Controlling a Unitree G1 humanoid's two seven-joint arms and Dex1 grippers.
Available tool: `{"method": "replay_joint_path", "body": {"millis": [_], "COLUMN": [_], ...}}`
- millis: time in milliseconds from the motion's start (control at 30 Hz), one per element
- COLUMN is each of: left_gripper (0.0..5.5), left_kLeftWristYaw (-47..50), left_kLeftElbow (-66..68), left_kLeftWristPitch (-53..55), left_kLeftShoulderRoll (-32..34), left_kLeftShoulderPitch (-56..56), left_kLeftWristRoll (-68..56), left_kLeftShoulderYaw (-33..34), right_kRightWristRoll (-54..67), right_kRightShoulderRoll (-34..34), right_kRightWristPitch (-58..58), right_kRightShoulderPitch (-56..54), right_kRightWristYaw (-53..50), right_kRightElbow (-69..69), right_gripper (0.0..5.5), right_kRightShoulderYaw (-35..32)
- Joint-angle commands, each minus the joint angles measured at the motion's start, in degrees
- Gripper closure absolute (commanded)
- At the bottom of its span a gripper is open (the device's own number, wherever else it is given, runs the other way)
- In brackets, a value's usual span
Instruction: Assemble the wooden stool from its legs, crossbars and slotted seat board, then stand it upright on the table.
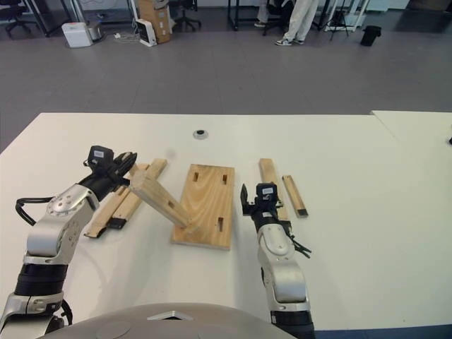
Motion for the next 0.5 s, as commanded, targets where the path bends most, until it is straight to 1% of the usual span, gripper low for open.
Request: {"method": "replay_joint_path", "body": {"millis": [33, 300, 500], "left_gripper": [5.09, 5.09, 5.09], "left_kLeftWristYaw": [0.3, 1.3, 0.2], "left_kLeftElbow": [8.0, 7.2, 7.7], "left_kLeftWristPitch": [7.4, 8.3, 10.4], "left_kLeftShoulderRoll": [-2.0, -4.7, -4.6], "left_kLeftShoulderPitch": [2.7, 5.8, 4.0], "left_kLeftWristRoll": [1.9, 1.0, 0.6], "left_kLeftShoulderYaw": [-3.3, -2.9, -4.3], "right_kRightWristRoll": [-0.2, -0.4, -0.6], "right_kRightShoulderRoll": [0.2, -1.2, 0.1], "right_kRightWristPitch": [0.4, 1.4, 0.9], "right_kRightShoulderPitch": [-1.4, -2.1, -1.4], "right_kRightWristYaw": [-0.1, 0.6, -0.5], "right_kRightElbow": [0.1, -0.6, -0.1], "right_gripper": [2.07, 2.07, 2.07], "right_kRightShoulderYaw": [0.1, -0.3, 0.4]}}
